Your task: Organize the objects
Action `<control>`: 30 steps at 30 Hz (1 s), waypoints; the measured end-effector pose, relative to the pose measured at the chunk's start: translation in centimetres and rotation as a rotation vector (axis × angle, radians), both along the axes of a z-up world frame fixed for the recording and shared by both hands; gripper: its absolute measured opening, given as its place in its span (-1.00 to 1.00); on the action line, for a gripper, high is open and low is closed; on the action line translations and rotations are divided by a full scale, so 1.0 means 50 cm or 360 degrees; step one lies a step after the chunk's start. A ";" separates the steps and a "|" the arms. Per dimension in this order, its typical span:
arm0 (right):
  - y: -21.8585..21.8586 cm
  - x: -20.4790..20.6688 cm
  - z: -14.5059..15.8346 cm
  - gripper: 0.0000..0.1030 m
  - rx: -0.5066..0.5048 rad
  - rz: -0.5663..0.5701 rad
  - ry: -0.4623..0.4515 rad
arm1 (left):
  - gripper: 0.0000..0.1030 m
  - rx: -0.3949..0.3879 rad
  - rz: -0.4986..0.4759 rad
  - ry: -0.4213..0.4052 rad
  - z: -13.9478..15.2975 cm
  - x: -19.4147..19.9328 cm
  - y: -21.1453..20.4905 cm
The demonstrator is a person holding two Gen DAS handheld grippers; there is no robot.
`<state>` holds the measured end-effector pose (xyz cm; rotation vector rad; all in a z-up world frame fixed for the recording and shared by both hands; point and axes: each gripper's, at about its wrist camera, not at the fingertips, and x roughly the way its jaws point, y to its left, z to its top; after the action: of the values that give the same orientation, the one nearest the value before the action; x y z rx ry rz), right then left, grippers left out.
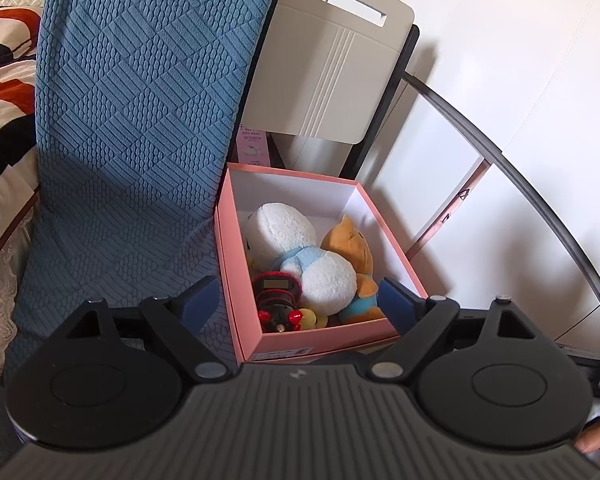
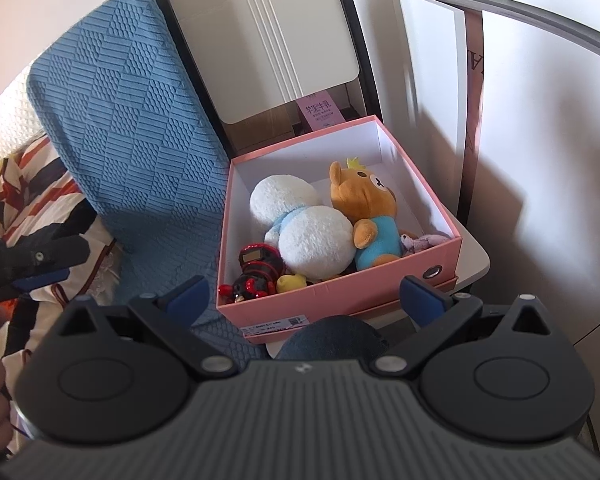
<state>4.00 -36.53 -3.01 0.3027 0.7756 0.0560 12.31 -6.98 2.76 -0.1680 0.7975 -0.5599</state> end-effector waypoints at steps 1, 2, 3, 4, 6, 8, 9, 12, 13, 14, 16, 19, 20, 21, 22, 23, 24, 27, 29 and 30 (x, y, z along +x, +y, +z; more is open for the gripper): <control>-0.001 -0.001 0.000 1.00 0.0005 -0.0003 -0.0004 | 0.75 0.0000 -0.0002 -0.0001 0.001 0.000 0.000; -0.001 -0.001 0.001 1.00 0.0005 -0.0004 -0.0006 | 0.75 0.0000 -0.0004 -0.0003 0.001 0.000 0.000; -0.001 -0.001 0.001 1.00 0.0003 -0.0004 -0.0007 | 0.75 0.0000 -0.0007 -0.0004 0.001 -0.001 -0.001; -0.002 -0.001 0.001 1.00 0.0003 -0.0006 -0.0005 | 0.76 0.0002 -0.0009 -0.0006 0.001 -0.002 -0.003; -0.003 0.000 0.000 1.00 0.0003 -0.0005 -0.0002 | 0.76 0.0005 -0.0010 -0.0007 0.001 -0.003 -0.005; -0.003 0.000 -0.001 1.00 0.0001 -0.0003 0.0003 | 0.77 0.0003 -0.0013 -0.0005 0.002 -0.002 -0.006; -0.003 0.000 -0.001 1.00 -0.0001 -0.0001 0.0003 | 0.77 0.0002 -0.0014 -0.0005 0.002 -0.002 -0.007; -0.006 0.001 -0.001 1.00 -0.0002 0.0003 0.0006 | 0.77 0.0001 -0.0017 -0.0011 0.003 -0.003 -0.009; -0.006 0.001 -0.002 1.00 -0.0003 0.0003 0.0007 | 0.77 0.0006 -0.0018 -0.0015 0.004 -0.003 -0.010; -0.007 0.002 -0.002 1.00 -0.0005 0.0003 0.0008 | 0.77 0.0011 -0.0021 -0.0018 0.005 -0.004 -0.012; -0.009 0.004 -0.004 1.00 -0.0002 0.0004 0.0012 | 0.77 0.0014 -0.0025 -0.0018 0.005 -0.004 -0.014; -0.009 0.005 -0.004 1.00 -0.0003 0.0003 0.0012 | 0.77 0.0015 -0.0027 -0.0012 0.004 -0.003 -0.017; -0.009 0.005 -0.003 1.00 0.0000 0.0003 0.0011 | 0.77 0.0015 -0.0025 -0.0009 0.003 -0.002 -0.018; -0.010 0.005 -0.003 1.00 0.0000 0.0004 0.0009 | 0.77 0.0016 -0.0023 -0.0006 0.002 -0.001 -0.020; -0.010 0.004 -0.003 1.00 -0.0002 0.0002 0.0007 | 0.77 0.0016 -0.0023 -0.0002 0.001 0.000 -0.021; -0.011 0.004 -0.003 1.00 -0.0003 -0.0002 0.0007 | 0.77 0.0017 -0.0027 -0.0003 0.001 0.000 -0.023; -0.013 0.005 -0.004 1.00 0.0000 -0.0005 0.0012 | 0.77 0.0018 -0.0032 -0.0005 0.002 0.000 -0.025; -0.017 0.007 -0.007 1.00 -0.0005 -0.0007 0.0021 | 0.77 0.0023 -0.0048 -0.0010 0.004 -0.001 -0.031; -0.019 0.007 -0.007 1.00 -0.0001 -0.0008 0.0026 | 0.77 0.0026 -0.0049 -0.0014 0.006 -0.002 -0.034; -0.020 0.007 -0.007 1.00 -0.0001 -0.0007 0.0027 | 0.77 0.0027 -0.0046 -0.0013 0.007 -0.002 -0.034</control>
<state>4.37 -37.51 -3.38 0.3048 0.7916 0.0495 12.24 -8.70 3.12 -0.1388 0.7972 -0.5807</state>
